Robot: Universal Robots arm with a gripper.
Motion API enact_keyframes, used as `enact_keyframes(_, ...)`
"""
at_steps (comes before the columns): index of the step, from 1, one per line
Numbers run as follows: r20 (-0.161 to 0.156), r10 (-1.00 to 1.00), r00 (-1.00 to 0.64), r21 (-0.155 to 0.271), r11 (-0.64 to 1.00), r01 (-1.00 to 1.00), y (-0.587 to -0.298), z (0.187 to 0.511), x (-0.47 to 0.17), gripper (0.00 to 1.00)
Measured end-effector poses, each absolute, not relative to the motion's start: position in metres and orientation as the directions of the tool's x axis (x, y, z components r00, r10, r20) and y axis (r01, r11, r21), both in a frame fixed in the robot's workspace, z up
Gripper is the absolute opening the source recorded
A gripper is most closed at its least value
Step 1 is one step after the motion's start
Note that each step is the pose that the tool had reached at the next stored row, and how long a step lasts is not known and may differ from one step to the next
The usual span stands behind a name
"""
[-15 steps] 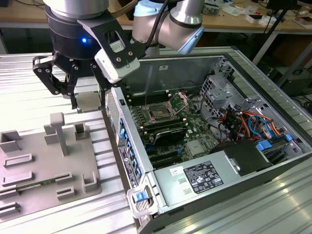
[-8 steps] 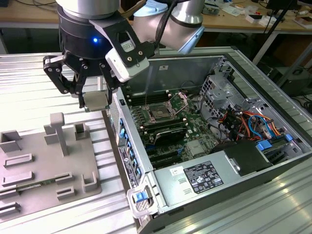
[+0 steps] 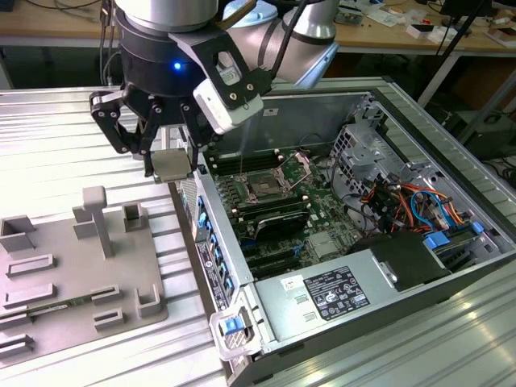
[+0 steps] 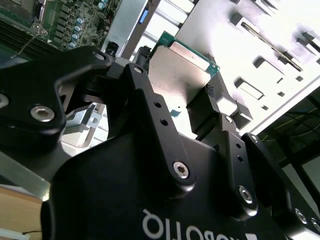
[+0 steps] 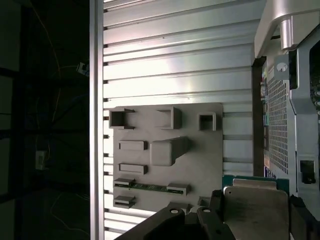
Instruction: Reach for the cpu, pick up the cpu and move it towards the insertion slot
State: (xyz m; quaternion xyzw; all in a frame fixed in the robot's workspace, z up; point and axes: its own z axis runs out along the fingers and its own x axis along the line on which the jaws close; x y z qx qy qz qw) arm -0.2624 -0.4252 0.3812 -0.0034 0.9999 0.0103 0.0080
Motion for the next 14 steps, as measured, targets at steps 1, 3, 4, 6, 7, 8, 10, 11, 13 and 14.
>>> enact_keyframes(1, -0.016, -0.006, -1.0, 0.021, 1.0, -0.007, -0.425, 0.381, -0.261, 0.55)
enact_keyframes(3, -0.016, -0.007, -1.0, 0.02, 1.0, -0.007, -0.425, 0.381, -0.256, 0.55)
enact_keyframes(4, -0.016, -0.007, -1.0, 0.02, 1.0, -0.007, -0.425, 0.381, -0.255, 0.55)
enact_keyframes(6, -0.016, -0.007, -1.0, 0.02, 1.0, -0.007, -0.425, 0.381, -0.252, 0.55)
enact_keyframes(7, -0.016, -0.007, -1.0, 0.02, 1.0, -0.007, -0.425, 0.381, -0.25, 0.55)
enact_keyframes(8, -0.016, -0.007, -1.0, 0.019, 1.0, -0.007, -0.424, 0.381, -0.248, 0.55)
enact_keyframes(10, -0.016, -0.007, -1.0, 0.018, 1.0, -0.007, -0.419, 0.381, -0.243, 0.55)
enact_keyframes(11, -0.016, -0.006, -1.0, 0.018, 1.0, -0.007, -0.417, 0.381, -0.242, 0.55)
enact_keyframes(13, -0.016, -0.006, -1.0, 0.017, 1.0, -0.006, -0.413, 0.381, -0.239, 0.55)
enact_keyframes(14, -0.016, -0.005, -1.0, 0.016, 1.0, -0.006, -0.412, 0.381, -0.237, 0.55)
